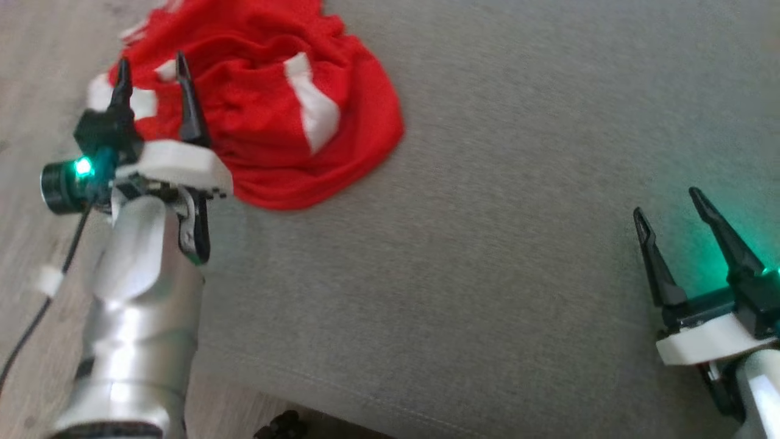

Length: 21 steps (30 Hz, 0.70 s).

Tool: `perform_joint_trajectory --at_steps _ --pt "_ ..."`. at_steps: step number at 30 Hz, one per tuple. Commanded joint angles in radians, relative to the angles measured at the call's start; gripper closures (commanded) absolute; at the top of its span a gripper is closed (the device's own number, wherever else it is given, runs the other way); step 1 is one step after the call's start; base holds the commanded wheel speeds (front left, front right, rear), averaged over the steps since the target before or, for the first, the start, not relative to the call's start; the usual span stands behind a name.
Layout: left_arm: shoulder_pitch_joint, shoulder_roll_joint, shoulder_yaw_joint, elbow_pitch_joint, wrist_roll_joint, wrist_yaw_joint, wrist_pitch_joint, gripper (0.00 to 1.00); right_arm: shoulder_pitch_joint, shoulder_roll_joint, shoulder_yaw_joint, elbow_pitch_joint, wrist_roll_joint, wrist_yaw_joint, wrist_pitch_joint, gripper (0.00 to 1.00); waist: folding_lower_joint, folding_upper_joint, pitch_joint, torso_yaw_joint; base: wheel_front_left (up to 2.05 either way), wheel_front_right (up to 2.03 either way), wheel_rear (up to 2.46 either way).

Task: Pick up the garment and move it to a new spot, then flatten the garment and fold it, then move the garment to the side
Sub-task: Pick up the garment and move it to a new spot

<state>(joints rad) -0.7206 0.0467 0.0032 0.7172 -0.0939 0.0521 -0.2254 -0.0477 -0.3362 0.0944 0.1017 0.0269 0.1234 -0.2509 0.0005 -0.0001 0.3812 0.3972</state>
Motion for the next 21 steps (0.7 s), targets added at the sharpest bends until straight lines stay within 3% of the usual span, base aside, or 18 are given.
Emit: perform_joint_trajectory --at_steps 1,7,10,13,14,15,21 --pt "-0.058 0.041 0.037 0.031 -0.009 0.004 0.006 0.00 -0.012 -0.028 0.022 -0.039 0.010 0.007 -0.011 0.00 -0.0005 0.0001 0.057 -0.066 0.00 0.00 0.00" --pt "-0.141 0.076 0.056 0.259 -0.021 0.041 0.030 0.00 -0.026 -0.041 0.024 -0.046 0.015 0.007 -0.011 0.00 -0.0005 0.0001 0.086 -0.105 0.00 0.00 0.00" --pt "-0.164 0.080 0.060 0.327 -0.023 0.067 0.020 0.00 -0.029 -0.041 0.020 -0.046 0.016 0.007 -0.011 0.00 -0.0005 0.0001 0.090 -0.108 0.00 0.00 0.00" --pt "-0.173 0.078 0.050 0.376 -0.020 0.067 0.007 0.00 -0.030 -0.040 0.021 -0.045 0.015 0.007 -0.011 0.00 -0.0005 0.0001 0.089 -0.104 0.00 0.00 0.00" --pt "-0.175 0.076 0.046 0.392 -0.021 0.059 0.006 0.17 -0.031 -0.039 0.021 -0.044 0.015 0.007 -0.011 0.00 -0.0005 0.0001 0.089 -0.102 0.00 0.00 0.00" --pt "-0.178 0.074 0.043 0.406 -0.023 0.051 0.005 1.00 -0.033 -0.038 0.022 -0.043 0.017 0.007 -0.011 0.00 -0.0005 0.0001 0.088 -0.100 0.00 0.00 0.00" --pt "-0.204 0.081 0.028 0.422 -0.027 0.016 -0.024 1.00 -0.051 -0.025 0.041 -0.032 0.022 0.007 -0.011 0.00 -0.0005 0.0001 0.062 -0.092 0.00 0.00 0.00"
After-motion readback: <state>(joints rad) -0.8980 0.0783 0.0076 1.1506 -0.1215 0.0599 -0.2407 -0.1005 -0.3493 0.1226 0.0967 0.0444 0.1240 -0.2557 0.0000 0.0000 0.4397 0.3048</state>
